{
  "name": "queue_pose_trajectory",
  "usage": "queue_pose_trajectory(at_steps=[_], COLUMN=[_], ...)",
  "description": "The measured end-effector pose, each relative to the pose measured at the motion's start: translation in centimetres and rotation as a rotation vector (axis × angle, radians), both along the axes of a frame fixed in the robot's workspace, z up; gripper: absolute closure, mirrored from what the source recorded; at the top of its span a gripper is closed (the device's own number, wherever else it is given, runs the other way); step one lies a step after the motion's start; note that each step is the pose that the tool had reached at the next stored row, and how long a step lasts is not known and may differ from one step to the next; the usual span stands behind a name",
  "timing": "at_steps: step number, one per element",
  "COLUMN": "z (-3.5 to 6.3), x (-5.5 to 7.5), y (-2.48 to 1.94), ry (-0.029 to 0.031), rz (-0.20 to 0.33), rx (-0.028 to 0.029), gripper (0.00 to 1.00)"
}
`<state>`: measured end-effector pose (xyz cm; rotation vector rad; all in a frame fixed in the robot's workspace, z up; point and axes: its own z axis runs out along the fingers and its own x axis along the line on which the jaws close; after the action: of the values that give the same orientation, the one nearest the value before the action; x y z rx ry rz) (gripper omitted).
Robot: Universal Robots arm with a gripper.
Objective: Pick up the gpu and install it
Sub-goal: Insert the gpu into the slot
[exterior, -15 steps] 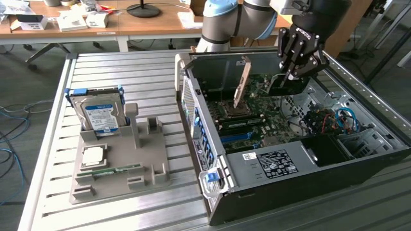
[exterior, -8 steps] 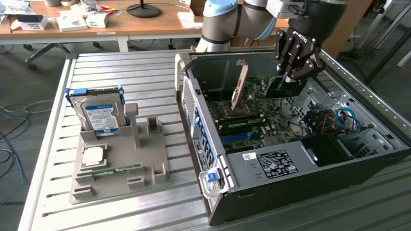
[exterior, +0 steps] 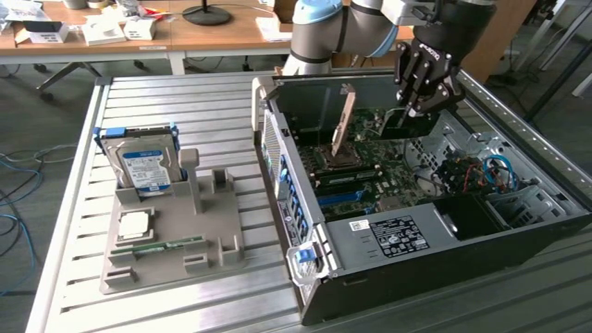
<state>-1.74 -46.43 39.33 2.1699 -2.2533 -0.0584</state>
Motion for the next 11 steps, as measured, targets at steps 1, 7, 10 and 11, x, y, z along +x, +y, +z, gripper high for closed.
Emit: queue_pose_trajectory(at_steps=[1, 7, 10, 11], z=[-0.08, -0.87, -1.38, -1.56], x=[0.0, 0.0, 0.0, 0.0], y=[0.02, 0.02, 0.02, 0.02], ry=[-0.0003, -0.0004, -0.0004, -0.0004], rz=[0.0, 0.0, 0.0, 0.0], rx=[0.0051, 0.0139, 0.0147, 0.0147], gripper=[0.74, 0.74, 0.74, 0.74])
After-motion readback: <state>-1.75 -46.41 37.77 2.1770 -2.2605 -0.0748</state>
